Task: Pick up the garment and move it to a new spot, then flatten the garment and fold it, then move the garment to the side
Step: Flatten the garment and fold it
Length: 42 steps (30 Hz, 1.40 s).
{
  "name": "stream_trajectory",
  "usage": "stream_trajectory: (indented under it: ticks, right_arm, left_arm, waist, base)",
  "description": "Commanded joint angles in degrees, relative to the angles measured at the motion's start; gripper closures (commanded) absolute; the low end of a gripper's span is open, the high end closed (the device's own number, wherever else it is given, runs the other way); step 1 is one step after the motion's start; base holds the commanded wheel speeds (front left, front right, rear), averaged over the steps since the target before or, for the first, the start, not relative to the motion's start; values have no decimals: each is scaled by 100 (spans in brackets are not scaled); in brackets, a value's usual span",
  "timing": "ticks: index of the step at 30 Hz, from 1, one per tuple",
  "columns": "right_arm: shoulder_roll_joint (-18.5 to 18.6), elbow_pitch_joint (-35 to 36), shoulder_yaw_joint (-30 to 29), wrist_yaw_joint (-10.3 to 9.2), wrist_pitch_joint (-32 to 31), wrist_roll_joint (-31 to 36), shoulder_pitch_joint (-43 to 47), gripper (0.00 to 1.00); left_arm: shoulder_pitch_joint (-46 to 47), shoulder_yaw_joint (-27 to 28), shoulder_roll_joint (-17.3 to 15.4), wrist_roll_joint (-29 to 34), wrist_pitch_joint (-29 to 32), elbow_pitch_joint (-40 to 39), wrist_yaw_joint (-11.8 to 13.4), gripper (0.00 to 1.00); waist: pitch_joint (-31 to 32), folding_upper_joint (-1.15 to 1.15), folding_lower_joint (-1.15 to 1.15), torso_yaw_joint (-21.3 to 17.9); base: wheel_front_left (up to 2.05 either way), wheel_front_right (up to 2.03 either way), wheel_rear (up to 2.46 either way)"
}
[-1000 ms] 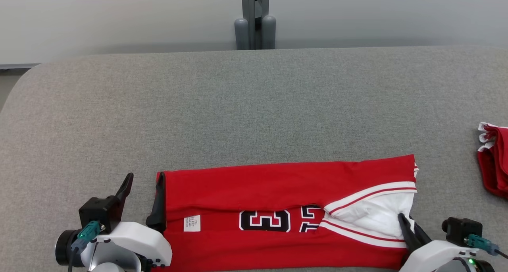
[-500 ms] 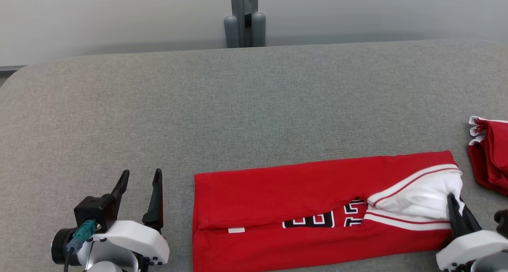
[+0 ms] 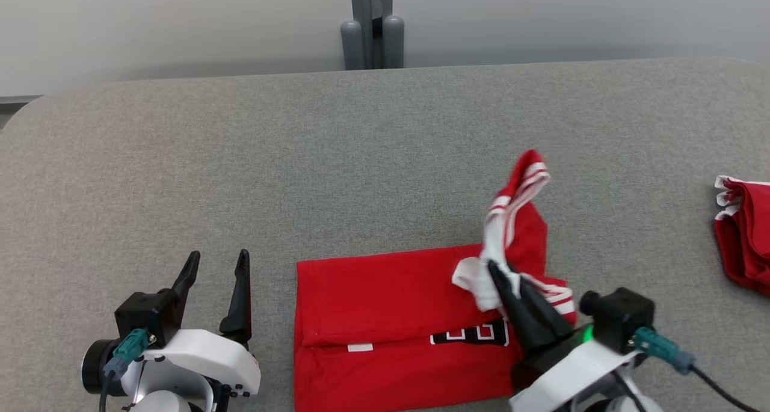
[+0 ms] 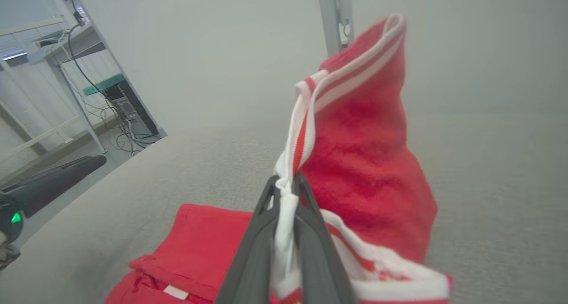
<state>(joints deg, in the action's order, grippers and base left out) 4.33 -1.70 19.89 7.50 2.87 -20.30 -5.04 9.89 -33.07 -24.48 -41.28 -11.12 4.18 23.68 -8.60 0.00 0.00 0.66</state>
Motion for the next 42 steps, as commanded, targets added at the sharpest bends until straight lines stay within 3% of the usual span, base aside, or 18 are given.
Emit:
stream_trajectory:
  ticks: [1, 5, 10, 17, 25, 26, 27, 28, 37, 42]
  right_arm:
    - [4, 43, 143, -2, -50, -66, -52, 100]
    - [-62, -120, 849, -2, -106, -266, -324, 100]
    - [-109, -822, 1537, -2, -6, -531, -758, 100]
    - [-134, -1812, 2075, -2, 221, -883, -1272, 100]
    - [-149, -2313, 2683, -2, 311, -1372, -1686, 100]
    - [-148, -2357, 2764, -2, 339, -1445, -1756, 97]
    - [-145, -2417, 2821, -2, 345, -1520, -1790, 62]
    - [-148, -2406, 2919, -1, 380, -1588, -1829, 0]
    - [-143, -1727, 3632, -2, 722, -2403, -2118, 0]
    - [-20, -933, 3365, -2, 1005, -2525, -2133, 0]
  left_arm:
    - [97, 4, -9, 24, -9, 10, -34, 0]
    - [150, -18, 22, 32, -24, 26, -52, 0]
    - [271, -69, 113, 42, -48, 80, -105, 0]
    - [358, -88, 219, 57, -143, 163, -174, 0]
    - [389, -105, 250, 65, -189, 246, -218, 0]
    - [401, -118, 258, 70, -189, 258, -236, 0]
    - [415, -133, 265, 73, -190, 273, -242, 0]
    - [433, -143, 272, 76, -192, 285, -249, 0]
    - [413, -125, 271, 44, -218, 348, -247, 0]
    - [356, -63, 210, 46, -233, 298, -183, 0]
  waist:
    - [-21, 0, 0, 50]
    - [-79, 0, 0, 188]
    - [-165, 0, 0, 423]
    - [-273, 0, 0, 601]
    - [-320, 0, 0, 633]
    - [-328, 0, 0, 647]
    - [-332, 0, 0, 661]
    - [-336, 0, 0, 676]
    - [-301, 0, 0, 662]
    - [-216, 0, 0, 561]
  base:
    - [0, 0, 0]
    - [0, 0, 0]
    - [0, 0, 0]
    - [0, 0, 0]
    - [0, 0, 0]
    - [0, 0, 0]
    - [0, 0, 0]
    - [0, 0, 0]
    - [0, 0, 0]
    - [0, 0, 0]
